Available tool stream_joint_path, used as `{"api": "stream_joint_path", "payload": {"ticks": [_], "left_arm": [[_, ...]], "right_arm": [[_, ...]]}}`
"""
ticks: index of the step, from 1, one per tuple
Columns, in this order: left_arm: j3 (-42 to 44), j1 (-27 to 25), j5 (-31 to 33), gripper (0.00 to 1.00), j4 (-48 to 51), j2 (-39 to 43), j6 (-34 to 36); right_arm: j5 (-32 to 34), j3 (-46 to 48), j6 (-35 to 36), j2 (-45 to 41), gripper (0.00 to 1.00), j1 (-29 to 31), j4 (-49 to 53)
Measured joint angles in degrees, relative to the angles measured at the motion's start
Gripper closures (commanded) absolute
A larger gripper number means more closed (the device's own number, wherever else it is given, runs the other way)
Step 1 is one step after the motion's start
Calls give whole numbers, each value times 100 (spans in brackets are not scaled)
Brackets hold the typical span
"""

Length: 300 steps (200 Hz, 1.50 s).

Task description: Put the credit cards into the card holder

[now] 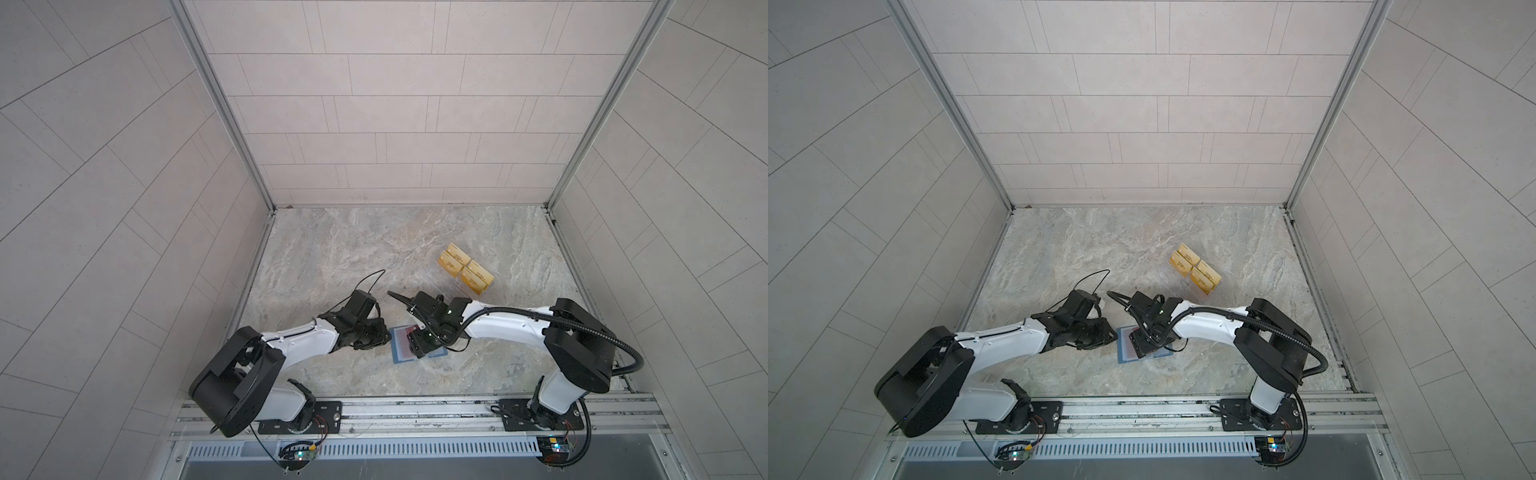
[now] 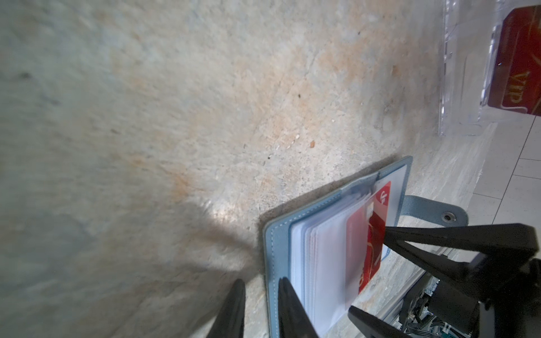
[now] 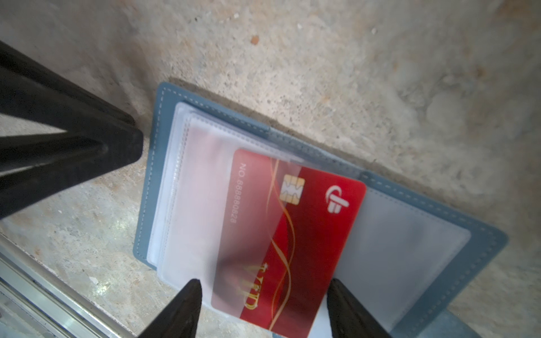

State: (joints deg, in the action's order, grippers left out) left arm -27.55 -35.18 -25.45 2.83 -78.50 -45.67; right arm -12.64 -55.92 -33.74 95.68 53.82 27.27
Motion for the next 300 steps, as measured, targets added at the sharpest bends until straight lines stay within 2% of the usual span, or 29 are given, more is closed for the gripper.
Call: {"api": "stream_joint_path", "payload": {"ticks": [137,237,300], "left_arm": [[138,0,-70,77,-273,20,-219],[315,-101,-7,77,-367,210,-474],[254,-92,22,65,-31,494,-315]], "right_arm": [[-522,-330,-435,234,29,179,-282],[-492,-52,-1558,214,29,356,-848],[-382,98,-1429,-229,30,245,-732]]}}
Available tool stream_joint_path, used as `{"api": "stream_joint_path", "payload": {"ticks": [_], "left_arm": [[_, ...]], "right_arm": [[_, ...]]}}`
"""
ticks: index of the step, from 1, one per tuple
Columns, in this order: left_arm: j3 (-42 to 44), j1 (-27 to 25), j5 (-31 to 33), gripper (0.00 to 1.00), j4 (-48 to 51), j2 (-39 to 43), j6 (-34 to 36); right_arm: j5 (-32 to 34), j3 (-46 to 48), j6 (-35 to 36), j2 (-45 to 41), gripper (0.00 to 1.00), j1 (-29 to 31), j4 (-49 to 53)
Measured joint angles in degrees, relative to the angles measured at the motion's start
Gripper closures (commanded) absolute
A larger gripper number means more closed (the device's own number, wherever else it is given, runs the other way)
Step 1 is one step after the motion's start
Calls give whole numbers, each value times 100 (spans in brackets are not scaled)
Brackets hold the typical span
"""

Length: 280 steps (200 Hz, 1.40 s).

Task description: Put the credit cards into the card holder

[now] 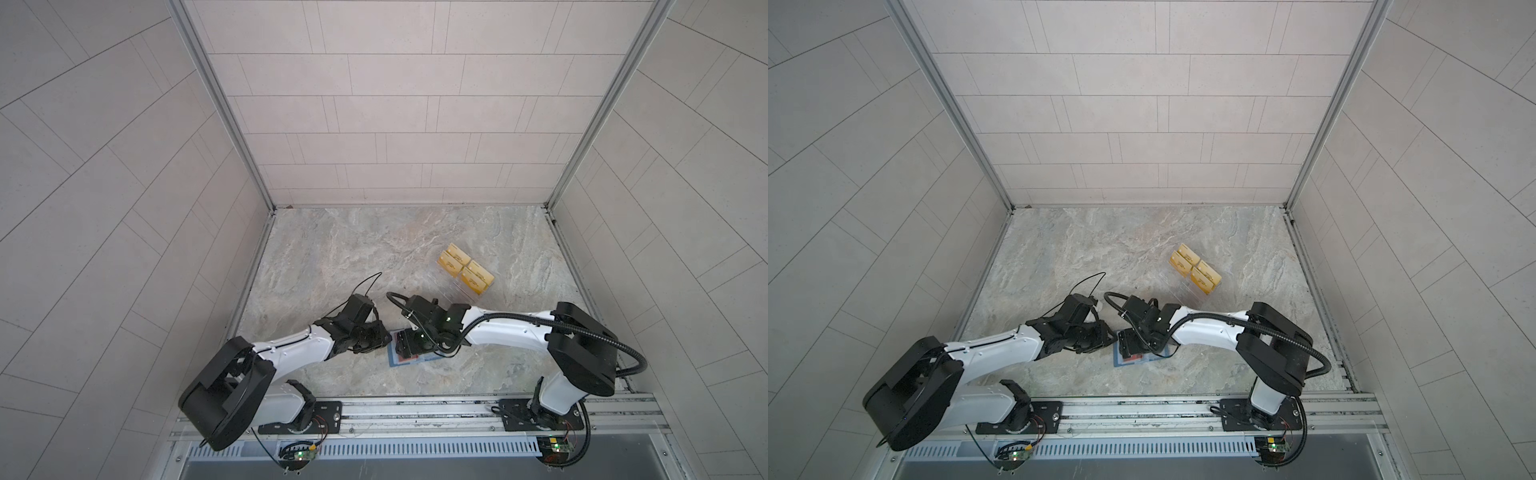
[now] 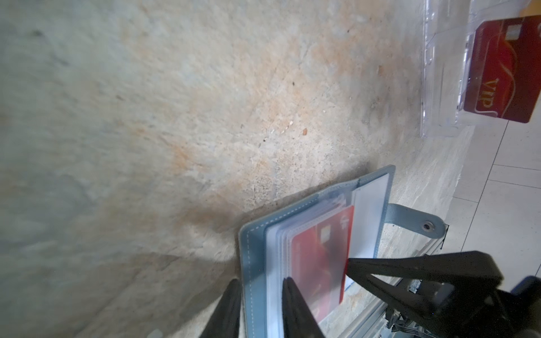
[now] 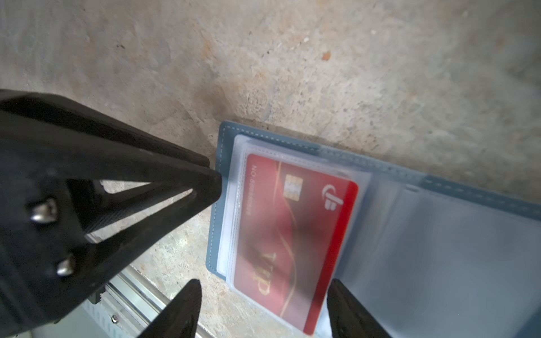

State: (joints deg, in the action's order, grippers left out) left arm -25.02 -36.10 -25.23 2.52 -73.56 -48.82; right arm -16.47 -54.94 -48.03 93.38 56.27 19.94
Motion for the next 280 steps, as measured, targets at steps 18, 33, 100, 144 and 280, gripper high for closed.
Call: {"api": "stream_joint_path", "payload": {"ticks": [18,33,100,144,280], "left_arm": [[-105,42,4,61,208,52,138],[-157,81,-28,57,297,59,256],[-166,160,-273,46,522,160,501],[-162,160,-258,44,562,411,511],[339,81,-522,38,-568,111,-76]], "right_arm": [[37,0,205,-219,38,-133,168],[63,-13,398,-313,53,-267,291],[234,-74,1113,-76,69,-389,597],[254,-66,1318,151,72,-387,507],[-52,70,1078,533,73,-345,-385]]}}
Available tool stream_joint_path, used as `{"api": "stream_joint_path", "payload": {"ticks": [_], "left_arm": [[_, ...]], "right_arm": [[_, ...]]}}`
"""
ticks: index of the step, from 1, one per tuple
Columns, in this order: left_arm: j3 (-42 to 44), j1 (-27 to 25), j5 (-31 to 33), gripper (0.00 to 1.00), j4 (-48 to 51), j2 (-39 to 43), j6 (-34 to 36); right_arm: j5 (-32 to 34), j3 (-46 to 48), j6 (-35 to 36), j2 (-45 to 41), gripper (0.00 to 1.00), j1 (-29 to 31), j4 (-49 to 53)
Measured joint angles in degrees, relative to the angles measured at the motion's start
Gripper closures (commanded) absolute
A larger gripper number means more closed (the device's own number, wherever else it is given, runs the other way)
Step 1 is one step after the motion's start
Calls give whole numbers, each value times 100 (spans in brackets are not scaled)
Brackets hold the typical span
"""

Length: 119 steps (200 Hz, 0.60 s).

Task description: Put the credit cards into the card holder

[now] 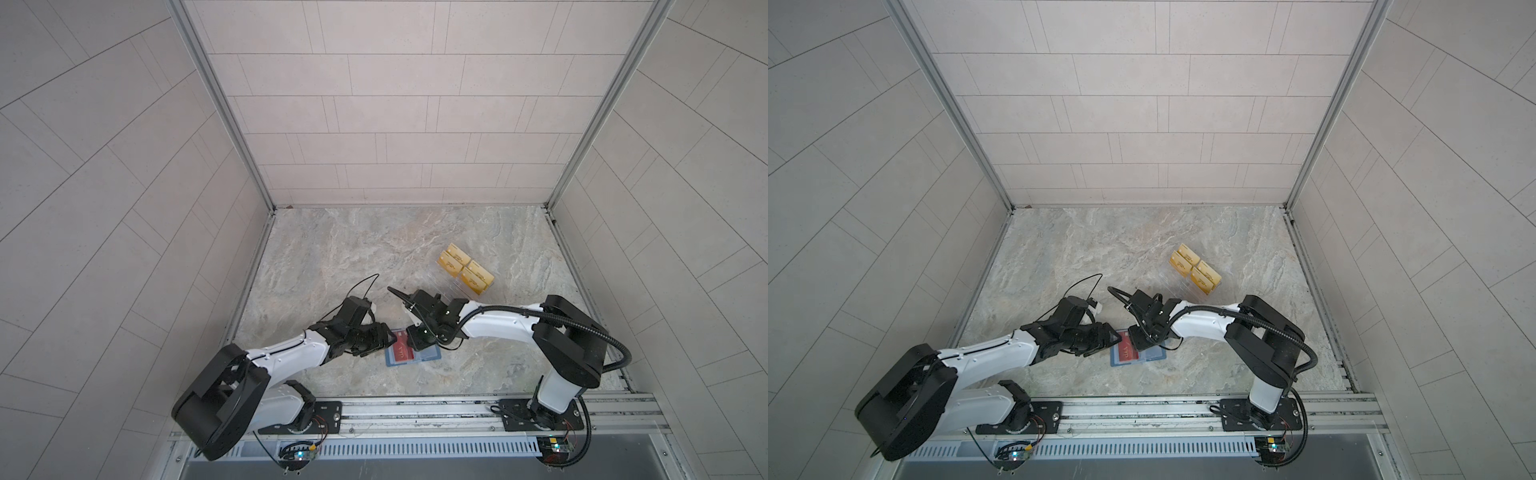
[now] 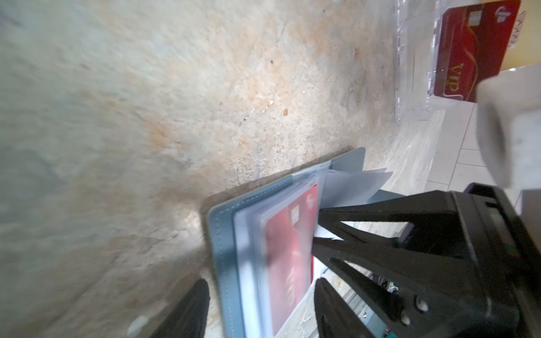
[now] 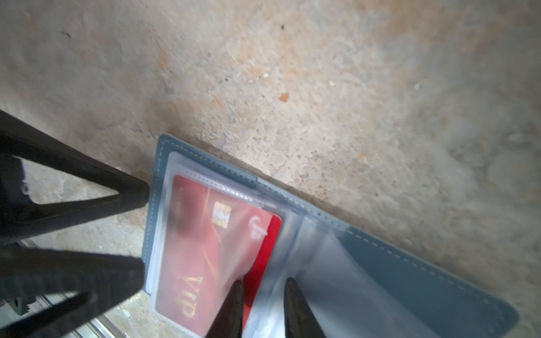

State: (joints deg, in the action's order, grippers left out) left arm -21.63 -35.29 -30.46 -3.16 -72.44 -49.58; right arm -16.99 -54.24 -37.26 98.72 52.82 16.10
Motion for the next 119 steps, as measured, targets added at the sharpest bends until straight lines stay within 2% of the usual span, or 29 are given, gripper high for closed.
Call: {"api": "stream_joint_path", "payload": {"ticks": [42,119], "left_arm": [[153,-7,7,38,-511,-37,-367],[323,-37,-68,39,-820,184,-638]], "right_arm": [[-144,103,-136,-11,73,-48,-214],[-295,315,-393,-81,73,-83,-608]]}}
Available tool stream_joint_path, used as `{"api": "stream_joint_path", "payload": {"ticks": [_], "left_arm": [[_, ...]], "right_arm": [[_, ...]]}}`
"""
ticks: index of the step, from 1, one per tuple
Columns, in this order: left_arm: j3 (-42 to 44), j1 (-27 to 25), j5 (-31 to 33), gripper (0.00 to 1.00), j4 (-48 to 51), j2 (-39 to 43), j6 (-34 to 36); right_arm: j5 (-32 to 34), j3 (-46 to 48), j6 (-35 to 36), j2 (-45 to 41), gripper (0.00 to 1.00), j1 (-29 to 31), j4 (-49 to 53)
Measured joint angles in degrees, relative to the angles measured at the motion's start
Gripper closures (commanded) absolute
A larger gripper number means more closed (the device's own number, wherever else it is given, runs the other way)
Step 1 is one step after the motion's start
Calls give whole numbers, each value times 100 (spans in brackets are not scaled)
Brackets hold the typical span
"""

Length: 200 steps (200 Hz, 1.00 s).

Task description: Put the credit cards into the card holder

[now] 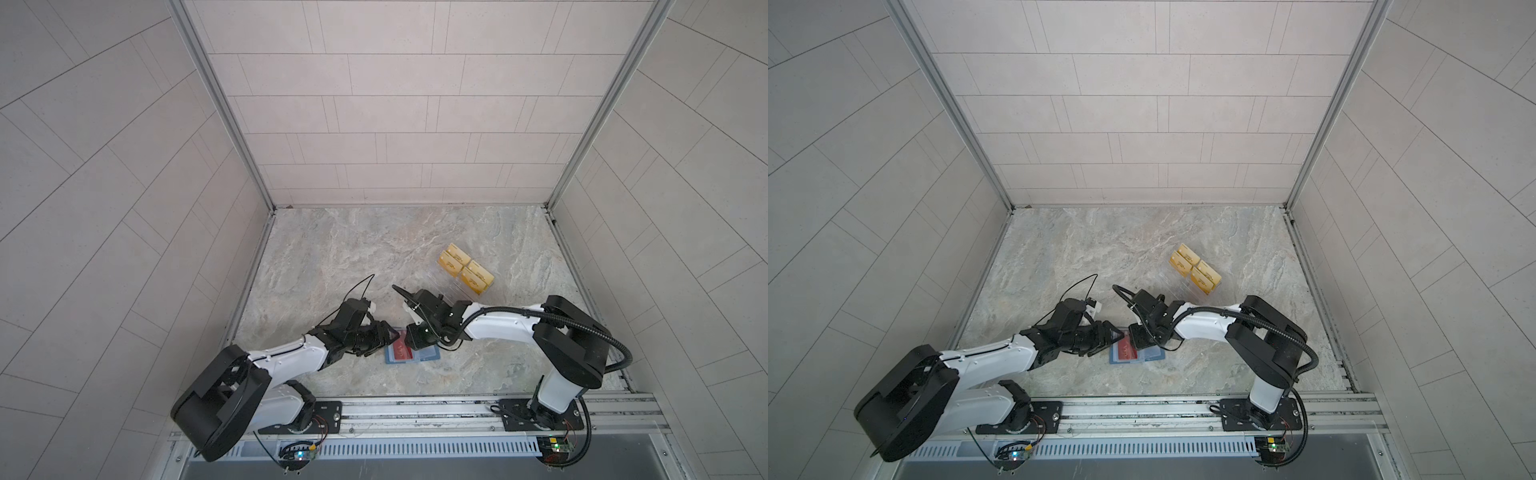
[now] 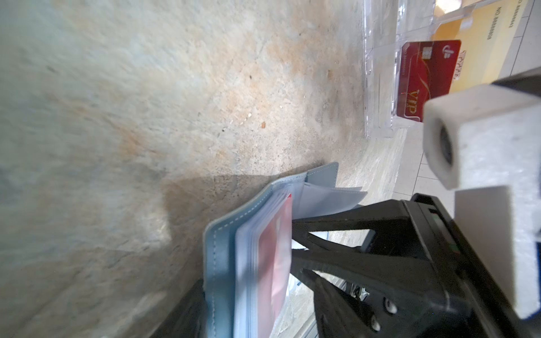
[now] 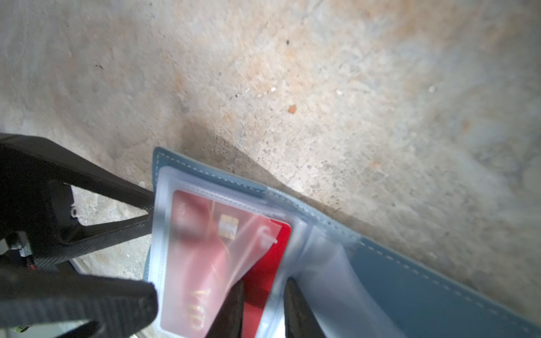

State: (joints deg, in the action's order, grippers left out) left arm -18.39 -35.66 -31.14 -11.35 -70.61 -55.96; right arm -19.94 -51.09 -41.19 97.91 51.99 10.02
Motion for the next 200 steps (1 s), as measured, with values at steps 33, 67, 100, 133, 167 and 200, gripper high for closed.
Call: {"api": "stream_joint_path", "payload": {"ticks": [33,67,100,133,167,200], "left_arm": [[2,0,-37,38,2,258,-4],[59,-13,-177,40,-385,221,-103],[79,-24,-264,50,-619,-116,-197],[-24,-79,-94,64,-127,-105,22],[-308,-136,105,78,490,-205,256],[-649,-214,223,91,949,-289,420]], "right_arm": [[-13,24,-52,-7,73,-2,-55],[-114,35,-125,46,73,0,-256],[-166,103,-188,46,73,0,-404],[-214,173,-249,42,73,9,-608],[-223,175,-262,22,68,13,-619],[-11,177,-175,-162,63,72,-310]]}}
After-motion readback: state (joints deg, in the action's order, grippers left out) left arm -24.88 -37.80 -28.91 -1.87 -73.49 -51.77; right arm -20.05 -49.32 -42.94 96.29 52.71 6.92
